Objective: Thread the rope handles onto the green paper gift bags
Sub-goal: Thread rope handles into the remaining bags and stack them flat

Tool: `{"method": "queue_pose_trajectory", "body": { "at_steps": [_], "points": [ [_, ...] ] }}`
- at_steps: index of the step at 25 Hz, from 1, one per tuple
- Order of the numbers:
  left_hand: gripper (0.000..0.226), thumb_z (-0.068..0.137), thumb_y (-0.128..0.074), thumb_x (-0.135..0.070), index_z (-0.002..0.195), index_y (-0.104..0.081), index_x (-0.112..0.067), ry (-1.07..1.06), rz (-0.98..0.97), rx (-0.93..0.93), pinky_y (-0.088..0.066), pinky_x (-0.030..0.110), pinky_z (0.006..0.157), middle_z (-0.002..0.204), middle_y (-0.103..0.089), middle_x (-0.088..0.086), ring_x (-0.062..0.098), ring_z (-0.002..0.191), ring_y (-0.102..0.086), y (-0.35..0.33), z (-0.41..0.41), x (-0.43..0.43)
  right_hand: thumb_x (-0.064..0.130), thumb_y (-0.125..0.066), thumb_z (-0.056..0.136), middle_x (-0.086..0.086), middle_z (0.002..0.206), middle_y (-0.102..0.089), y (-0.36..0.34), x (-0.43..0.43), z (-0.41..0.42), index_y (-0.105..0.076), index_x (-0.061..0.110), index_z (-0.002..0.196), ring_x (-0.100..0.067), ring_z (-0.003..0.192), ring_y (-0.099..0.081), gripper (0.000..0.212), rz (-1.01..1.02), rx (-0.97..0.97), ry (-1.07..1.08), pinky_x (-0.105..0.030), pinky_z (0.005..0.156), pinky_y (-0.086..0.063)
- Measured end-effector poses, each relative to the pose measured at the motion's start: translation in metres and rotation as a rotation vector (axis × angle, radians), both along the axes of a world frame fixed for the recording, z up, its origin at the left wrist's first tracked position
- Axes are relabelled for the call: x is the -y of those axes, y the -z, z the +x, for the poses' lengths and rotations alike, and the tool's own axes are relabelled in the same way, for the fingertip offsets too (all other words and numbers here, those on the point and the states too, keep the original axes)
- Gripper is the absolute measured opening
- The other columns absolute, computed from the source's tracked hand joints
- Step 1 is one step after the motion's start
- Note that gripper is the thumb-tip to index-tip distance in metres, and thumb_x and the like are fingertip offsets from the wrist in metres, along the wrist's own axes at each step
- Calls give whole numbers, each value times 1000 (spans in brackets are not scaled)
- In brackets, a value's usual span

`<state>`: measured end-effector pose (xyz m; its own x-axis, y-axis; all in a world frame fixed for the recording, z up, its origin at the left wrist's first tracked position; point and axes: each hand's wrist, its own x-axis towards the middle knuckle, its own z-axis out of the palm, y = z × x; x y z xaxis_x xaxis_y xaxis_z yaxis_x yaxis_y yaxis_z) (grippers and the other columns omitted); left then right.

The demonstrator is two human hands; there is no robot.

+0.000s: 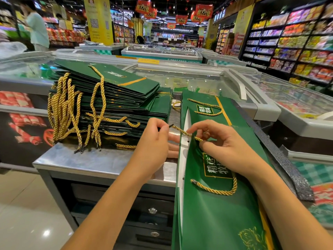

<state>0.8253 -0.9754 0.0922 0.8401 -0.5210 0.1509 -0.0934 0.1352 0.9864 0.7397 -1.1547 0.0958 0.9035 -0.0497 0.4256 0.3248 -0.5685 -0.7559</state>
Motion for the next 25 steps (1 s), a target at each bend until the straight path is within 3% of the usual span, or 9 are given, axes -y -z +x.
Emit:
{"method": "queue_pose_trajectory", "body": {
  "at_steps": [3,6,8,13,15,17,20,23,25],
  "points": [
    [26,95,-68,-25,110,-56,-7,63,77,-31,-62,33,68,86,-77,10,23,78,-76,0,2,-1,-14,-59,86,-11,94,-55,1,2,0,-72,27,110,-36,88,-52,49,-34,9,7,-51,77,-48],
    [41,77,-86,-27,109,-67,-9,108,224,58,-60,33,80,88,-79,4,18,88,-76,2,7,-4,-12,-60,88,-8,97,-59,5,5,2,-73,29,112,-30,90,-56,49,-47,9,16,-40,81,-50],
    [32,77,-86,-22,101,-70,-8,145,263,71,-59,30,76,85,-79,6,19,85,-76,0,7,-5,-10,-61,89,-7,97,-62,5,6,2,-74,27,112,-29,91,-59,45,-22,1,28,-30,81,-49],
    [16,84,-80,-8,95,-71,0,132,266,71,-60,30,63,80,-77,14,21,71,-74,-3,2,-3,-10,-66,87,-9,92,-68,3,5,0,-73,20,110,-26,88,-64,39,91,26,111,-31,78,-51],
    [16,83,-80,-6,95,-71,0,113,254,61,-59,27,60,78,-77,13,19,67,-73,-4,0,-4,-11,-68,84,-7,93,-69,-3,4,-1,-74,21,106,-23,86,-64,39,30,25,171,-29,77,-52],
    [12,84,-79,-3,92,-71,-2,88,205,15,-55,25,53,76,-76,14,19,62,-70,-4,-1,-6,-9,-69,82,1,92,-69,-12,9,-2,-75,26,100,-11,79,-62,40,-100,24,271,-19,72,-50],
    [9,85,-78,-6,92,-73,-6,64,165,-38,-54,29,51,84,-75,20,21,65,-65,-4,2,-9,6,-75,82,9,93,-64,-16,20,-17,-74,32,93,-4,83,-58,28,-250,13,470,-9,73,-40],
    [9,85,-78,-7,89,-71,-11,58,171,6,-56,29,55,82,-75,18,20,69,-66,-4,2,-8,29,-82,79,6,106,-59,-4,27,-34,-73,30,98,-10,100,-55,21,-285,-45,611,-22,85,-39],
    [11,85,-78,-7,89,-69,-12,60,180,50,-55,23,57,78,-76,12,16,68,-70,-3,0,-7,34,-83,79,8,109,-59,5,27,-38,-72,30,100,-7,102,-56,23,-205,-44,631,-18,85,-40]
  ]
}}
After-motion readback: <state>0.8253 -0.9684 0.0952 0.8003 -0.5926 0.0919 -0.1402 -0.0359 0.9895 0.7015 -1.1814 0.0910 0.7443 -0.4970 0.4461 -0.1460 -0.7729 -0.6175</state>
